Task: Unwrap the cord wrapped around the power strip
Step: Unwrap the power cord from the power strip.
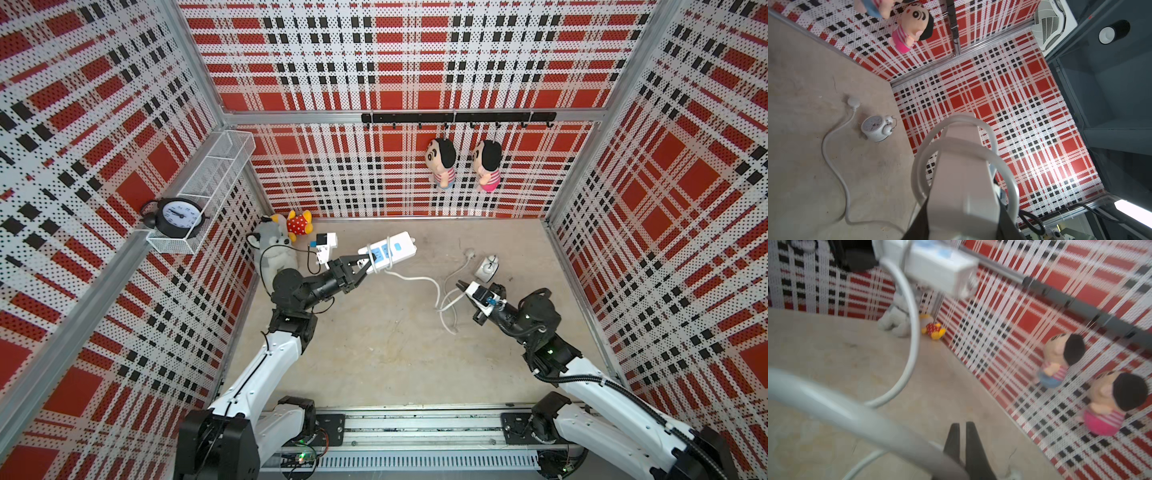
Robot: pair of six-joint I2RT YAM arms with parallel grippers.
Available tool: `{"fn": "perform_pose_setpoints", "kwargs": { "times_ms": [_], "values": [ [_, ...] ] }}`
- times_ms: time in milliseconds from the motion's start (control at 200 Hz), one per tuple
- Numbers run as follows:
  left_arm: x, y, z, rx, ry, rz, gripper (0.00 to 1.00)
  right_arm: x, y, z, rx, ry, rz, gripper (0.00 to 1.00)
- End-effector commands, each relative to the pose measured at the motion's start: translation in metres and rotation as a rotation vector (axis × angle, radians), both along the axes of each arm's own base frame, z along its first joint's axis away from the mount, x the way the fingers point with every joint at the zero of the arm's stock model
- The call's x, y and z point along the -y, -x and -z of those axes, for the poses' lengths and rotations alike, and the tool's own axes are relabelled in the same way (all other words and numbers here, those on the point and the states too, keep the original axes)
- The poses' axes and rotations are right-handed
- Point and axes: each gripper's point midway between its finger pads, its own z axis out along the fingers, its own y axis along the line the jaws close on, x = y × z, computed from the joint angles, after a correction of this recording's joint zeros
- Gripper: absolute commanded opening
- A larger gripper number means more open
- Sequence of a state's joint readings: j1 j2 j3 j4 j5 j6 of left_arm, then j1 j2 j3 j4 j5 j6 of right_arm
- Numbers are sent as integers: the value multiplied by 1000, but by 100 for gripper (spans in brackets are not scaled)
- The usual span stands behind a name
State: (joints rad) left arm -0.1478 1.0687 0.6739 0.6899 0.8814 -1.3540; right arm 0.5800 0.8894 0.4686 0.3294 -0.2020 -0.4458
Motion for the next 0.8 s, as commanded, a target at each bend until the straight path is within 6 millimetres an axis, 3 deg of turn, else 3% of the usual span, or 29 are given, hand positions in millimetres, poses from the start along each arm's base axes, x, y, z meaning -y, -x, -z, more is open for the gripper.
{"fn": "perform_pose_setpoints", "kwargs": {
  "times_ms": [0,75,120,190,276,356,416,506,576,636,711,797],
  "values": [
    [-5,6,-44,150,12,-15,0,5,-8,56,-113,168,73,0],
    [-7,7,-59,184,15,-18,0,-5,-5,79,-186,202,27,1],
    [-8,8,-66,201,16,-20,0,-11,0,88,-227,211,-18,14],
    [-8,9,-73,219,13,-16,0,-20,4,85,-277,170,-59,41],
    [-9,9,-74,225,8,-16,0,-22,7,61,-283,76,-65,68],
    [-11,7,-69,213,-2,-22,0,-16,11,26,-260,-60,-45,90],
    [-14,5,-65,205,-5,-30,0,-6,12,3,-255,-166,-14,100],
    [-14,6,-62,200,-8,-30,0,18,-1,-14,-310,-348,124,100],
    [-14,8,-60,198,-8,-26,0,31,-19,3,-455,-469,273,97],
    [-14,10,-58,195,-9,-22,0,36,-34,39,-658,-531,427,89],
    [-14,12,-56,187,-7,-24,0,35,-46,84,-887,-526,596,89],
    [-15,13,-54,181,-4,-25,0,44,-52,125,-1000,-451,779,89]
  ]
}}
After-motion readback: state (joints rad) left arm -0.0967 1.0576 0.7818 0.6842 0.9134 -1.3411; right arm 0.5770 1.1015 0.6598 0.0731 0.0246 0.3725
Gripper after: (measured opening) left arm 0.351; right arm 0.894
